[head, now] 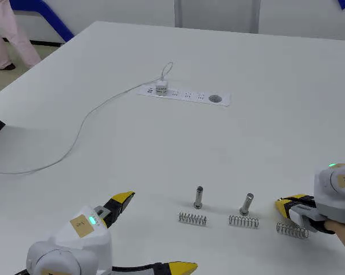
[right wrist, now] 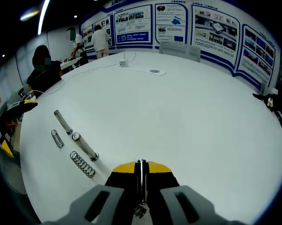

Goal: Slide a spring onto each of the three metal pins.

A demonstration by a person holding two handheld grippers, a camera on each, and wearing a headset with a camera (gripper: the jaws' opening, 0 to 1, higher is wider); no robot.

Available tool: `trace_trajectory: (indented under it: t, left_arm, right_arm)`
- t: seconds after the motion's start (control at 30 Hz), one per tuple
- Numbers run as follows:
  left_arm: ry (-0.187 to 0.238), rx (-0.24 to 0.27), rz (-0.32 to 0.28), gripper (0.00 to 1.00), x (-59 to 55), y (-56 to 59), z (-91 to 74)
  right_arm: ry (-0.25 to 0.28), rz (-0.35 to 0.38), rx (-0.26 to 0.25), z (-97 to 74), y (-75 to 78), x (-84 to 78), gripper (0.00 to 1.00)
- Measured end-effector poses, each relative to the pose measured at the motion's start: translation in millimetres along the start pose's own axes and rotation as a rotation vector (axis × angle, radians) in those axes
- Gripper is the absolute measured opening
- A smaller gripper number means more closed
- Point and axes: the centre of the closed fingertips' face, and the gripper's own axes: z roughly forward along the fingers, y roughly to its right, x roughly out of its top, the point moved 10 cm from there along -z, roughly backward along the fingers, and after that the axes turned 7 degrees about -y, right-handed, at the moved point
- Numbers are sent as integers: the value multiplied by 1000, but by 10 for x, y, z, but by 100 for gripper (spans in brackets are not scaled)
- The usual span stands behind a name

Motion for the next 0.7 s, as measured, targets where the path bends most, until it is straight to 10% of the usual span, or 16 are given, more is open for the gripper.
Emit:
trace_trajectory:
  t: [0.7]
  left_arm:
    - [-7, -4, 14, 100, -12, 6, 10]
  right_arm:
    - [59, -51, -12, -148, 17, 46, 7]
